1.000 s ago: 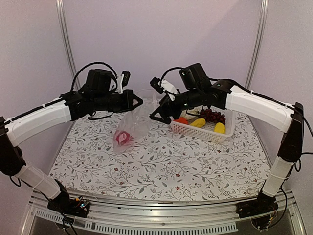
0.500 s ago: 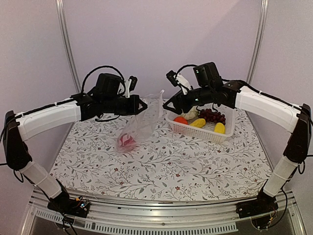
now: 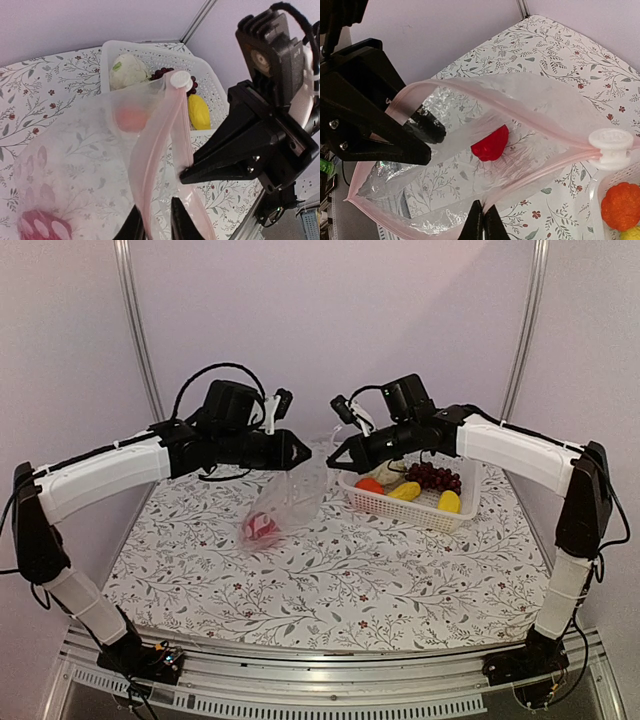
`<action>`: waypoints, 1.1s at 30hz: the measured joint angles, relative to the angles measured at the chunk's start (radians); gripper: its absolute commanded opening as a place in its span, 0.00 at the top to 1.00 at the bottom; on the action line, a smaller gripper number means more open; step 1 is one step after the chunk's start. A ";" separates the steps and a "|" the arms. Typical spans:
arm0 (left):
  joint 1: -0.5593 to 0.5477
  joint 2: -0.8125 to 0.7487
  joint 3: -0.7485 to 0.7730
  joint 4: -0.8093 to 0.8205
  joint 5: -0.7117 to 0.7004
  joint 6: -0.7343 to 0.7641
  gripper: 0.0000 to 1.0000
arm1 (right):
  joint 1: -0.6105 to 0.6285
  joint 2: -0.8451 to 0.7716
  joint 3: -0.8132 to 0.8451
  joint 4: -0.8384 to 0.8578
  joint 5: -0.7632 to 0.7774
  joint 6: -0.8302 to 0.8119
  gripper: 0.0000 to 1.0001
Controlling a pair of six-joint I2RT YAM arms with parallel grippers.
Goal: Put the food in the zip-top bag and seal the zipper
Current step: Adjust the zipper food storage bag at the center of the board.
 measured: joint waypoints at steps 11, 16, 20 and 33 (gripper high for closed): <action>-0.114 0.113 0.253 -0.298 -0.252 0.035 0.80 | -0.019 -0.100 -0.140 0.031 -0.103 0.055 1.00; -0.210 0.209 0.403 -0.478 -0.400 0.027 0.89 | -0.019 -0.163 -0.166 0.059 -0.140 0.063 1.00; -0.243 0.275 0.494 -0.605 -0.487 -0.004 0.70 | -0.019 -0.196 -0.187 0.072 -0.148 0.070 1.00; -0.262 0.137 0.395 -0.612 -0.555 -0.083 0.76 | -0.039 -0.203 -0.203 0.078 -0.148 0.074 1.00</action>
